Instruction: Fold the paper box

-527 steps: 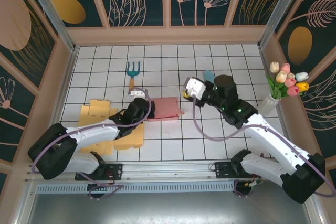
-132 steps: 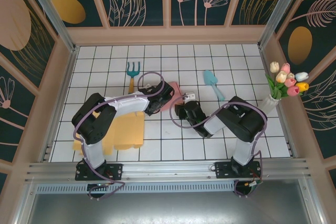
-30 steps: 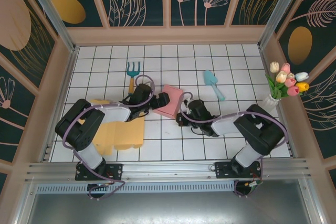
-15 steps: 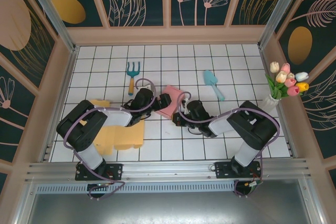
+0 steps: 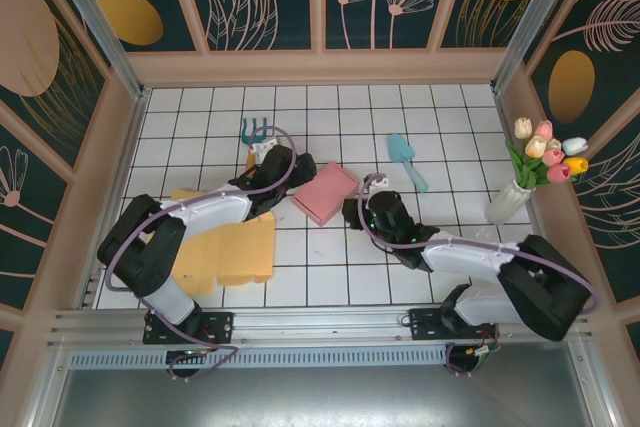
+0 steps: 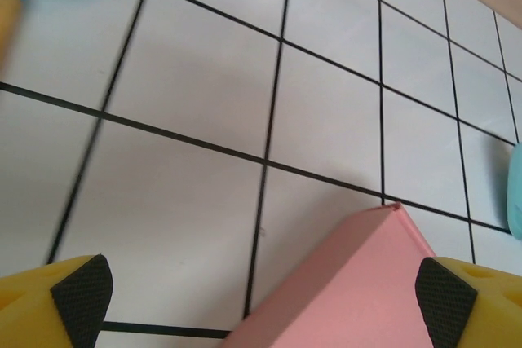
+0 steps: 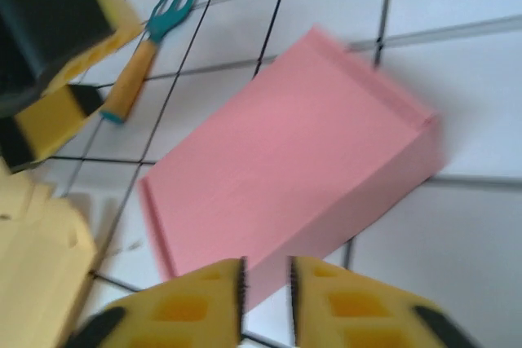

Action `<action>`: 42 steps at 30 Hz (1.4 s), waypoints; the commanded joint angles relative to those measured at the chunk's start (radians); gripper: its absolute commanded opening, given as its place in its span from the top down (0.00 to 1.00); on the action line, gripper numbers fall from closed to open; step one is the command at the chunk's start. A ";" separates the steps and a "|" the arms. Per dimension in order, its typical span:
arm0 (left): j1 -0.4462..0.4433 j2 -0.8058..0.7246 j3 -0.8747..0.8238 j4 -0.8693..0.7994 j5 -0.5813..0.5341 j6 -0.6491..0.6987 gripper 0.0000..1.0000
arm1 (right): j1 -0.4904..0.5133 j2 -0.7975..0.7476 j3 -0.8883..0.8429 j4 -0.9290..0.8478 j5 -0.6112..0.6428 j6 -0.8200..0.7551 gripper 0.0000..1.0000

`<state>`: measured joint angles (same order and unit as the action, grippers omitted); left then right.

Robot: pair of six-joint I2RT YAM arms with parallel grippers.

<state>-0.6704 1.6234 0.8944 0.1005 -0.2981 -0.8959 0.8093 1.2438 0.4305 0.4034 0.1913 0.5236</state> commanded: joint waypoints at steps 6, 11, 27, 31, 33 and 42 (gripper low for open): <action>-0.045 -0.134 -0.183 0.021 0.105 -0.192 0.05 | -0.160 0.018 0.134 -0.126 -0.082 -0.234 0.49; -0.110 -0.188 -0.285 0.149 0.155 -0.299 0.05 | -0.257 0.188 0.231 -0.088 -0.290 -0.302 0.46; -0.123 -0.044 -0.241 0.256 0.195 -0.310 0.08 | -0.352 0.488 0.393 -0.030 -0.508 -0.367 0.44; -0.122 -0.004 -0.214 0.261 0.188 -0.300 0.08 | -0.354 0.528 0.412 -0.040 -0.501 -0.376 0.43; -0.122 0.019 -0.187 0.250 0.182 -0.288 0.08 | -0.355 0.546 0.420 -0.046 -0.514 -0.375 0.43; -0.121 0.201 0.099 0.119 0.174 -0.134 0.08 | -0.373 0.516 0.410 -0.023 -0.525 -0.336 0.48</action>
<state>-0.7841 1.7786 0.8806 0.2367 -0.1387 -1.1187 0.4351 1.7889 0.8322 0.3611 -0.3077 0.1654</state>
